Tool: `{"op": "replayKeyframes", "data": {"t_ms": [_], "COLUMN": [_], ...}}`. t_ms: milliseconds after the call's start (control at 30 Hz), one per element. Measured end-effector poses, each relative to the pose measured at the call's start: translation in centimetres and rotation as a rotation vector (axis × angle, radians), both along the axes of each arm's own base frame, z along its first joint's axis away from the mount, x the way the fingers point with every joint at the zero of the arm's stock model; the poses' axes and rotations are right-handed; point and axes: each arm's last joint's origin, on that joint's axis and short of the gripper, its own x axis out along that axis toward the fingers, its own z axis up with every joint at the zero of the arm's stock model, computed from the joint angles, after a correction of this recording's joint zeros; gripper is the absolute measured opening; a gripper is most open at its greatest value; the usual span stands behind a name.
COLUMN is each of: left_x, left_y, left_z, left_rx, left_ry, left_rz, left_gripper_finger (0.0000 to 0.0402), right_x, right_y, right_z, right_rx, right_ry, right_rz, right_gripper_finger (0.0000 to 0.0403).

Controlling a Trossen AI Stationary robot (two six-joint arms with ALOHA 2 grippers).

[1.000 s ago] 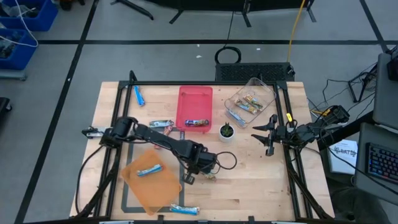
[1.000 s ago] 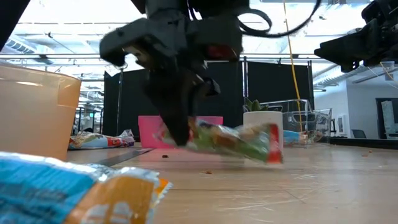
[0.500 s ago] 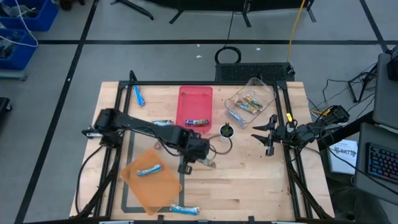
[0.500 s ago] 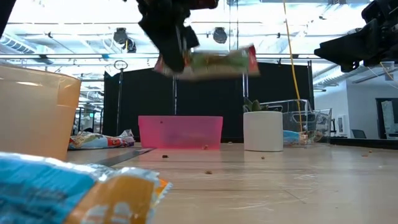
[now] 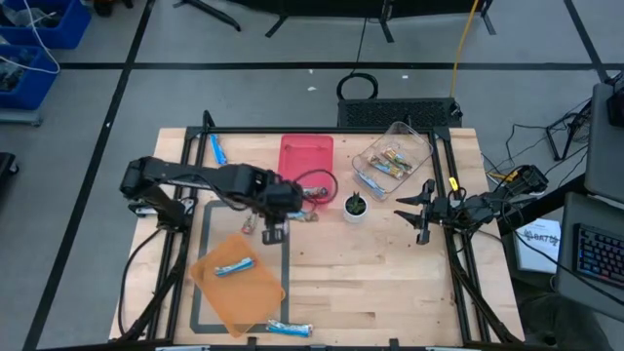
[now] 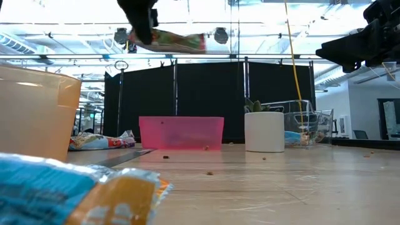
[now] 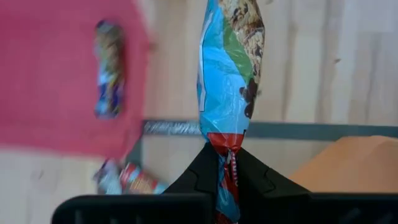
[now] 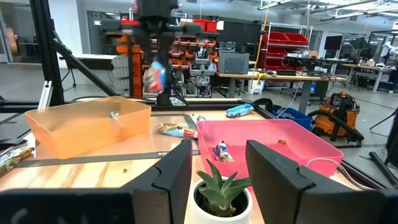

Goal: Pick and place Granola Bars by type
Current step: Put the red granola bar into the orange bin

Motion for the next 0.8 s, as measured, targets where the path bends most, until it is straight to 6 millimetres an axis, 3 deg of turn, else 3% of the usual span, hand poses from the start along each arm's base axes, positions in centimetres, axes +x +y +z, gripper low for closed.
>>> {"op": "replayKeyframes", "data": {"t_ms": [500, 633, 800], "left_x": [-8.1, -10.5, -13.0], "left_y": [1.6, 1.8, 1.8], "left_z": [5.7, 6.3, 5.2], "left_rx": [0.050, 0.061, 0.049], "left_ry": [-0.027, -0.022, -0.007], "left_rz": [0.250, 0.282, 0.320], "left_gripper_finger": [0.0024, 0.0024, 0.0024], "right_x": [0.0, 0.0, 0.0], "right_y": [0.0, 0.0, 0.0], "right_z": [0.0, 0.0, 0.0], "right_rx": [0.000, 0.000, 0.000], "right_ry": [0.000, 0.000, 0.001], "right_rz": [0.000, -0.001, 0.000], "right_gripper_finger": [0.0142, 0.0142, 0.0142]}}
